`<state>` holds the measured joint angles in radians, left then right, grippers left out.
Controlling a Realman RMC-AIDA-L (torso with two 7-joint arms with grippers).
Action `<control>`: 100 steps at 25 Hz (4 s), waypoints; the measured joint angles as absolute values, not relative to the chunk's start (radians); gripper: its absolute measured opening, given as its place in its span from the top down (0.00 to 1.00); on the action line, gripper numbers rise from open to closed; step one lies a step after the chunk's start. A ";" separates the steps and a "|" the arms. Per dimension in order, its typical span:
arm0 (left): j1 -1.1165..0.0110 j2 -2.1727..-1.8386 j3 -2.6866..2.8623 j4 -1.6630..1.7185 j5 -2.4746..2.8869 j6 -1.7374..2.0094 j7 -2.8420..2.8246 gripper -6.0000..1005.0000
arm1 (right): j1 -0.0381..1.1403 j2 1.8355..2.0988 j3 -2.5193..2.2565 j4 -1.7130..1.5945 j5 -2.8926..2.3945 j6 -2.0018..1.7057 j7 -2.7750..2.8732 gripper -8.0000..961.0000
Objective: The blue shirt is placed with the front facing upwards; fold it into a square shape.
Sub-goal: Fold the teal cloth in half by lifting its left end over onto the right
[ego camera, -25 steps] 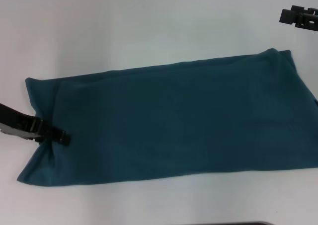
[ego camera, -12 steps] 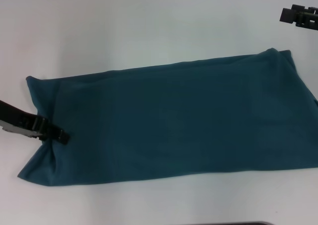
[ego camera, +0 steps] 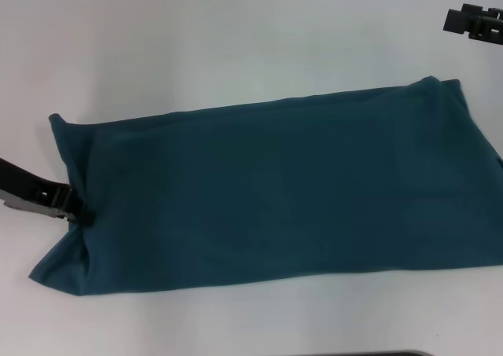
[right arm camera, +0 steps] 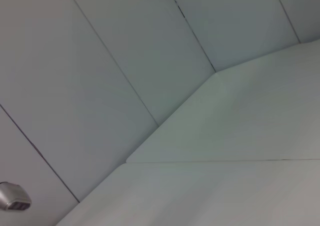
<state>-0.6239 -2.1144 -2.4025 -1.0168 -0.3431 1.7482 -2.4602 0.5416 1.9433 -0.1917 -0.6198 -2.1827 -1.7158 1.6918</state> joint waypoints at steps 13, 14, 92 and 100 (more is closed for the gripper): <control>-0.621 -2.107 -2.402 -1.013 -0.331 1.736 -2.459 0.98 | 0.541 1.943 -0.192 -0.619 -2.183 -1.720 1.692 0.11; -0.620 -2.104 -2.402 -1.014 -0.330 1.736 -2.459 0.98 | 0.541 1.943 -0.191 -0.619 -2.183 -1.720 1.692 0.11; -0.552 -2.077 -2.471 -1.382 -0.861 2.019 -2.478 0.98 | 0.583 1.982 -0.330 -0.590 -2.183 -1.641 1.650 0.11; -0.557 -2.078 -2.447 -1.394 -0.859 2.017 -2.496 0.98 | 0.590 1.982 -0.344 -0.591 -2.183 -1.643 1.652 0.11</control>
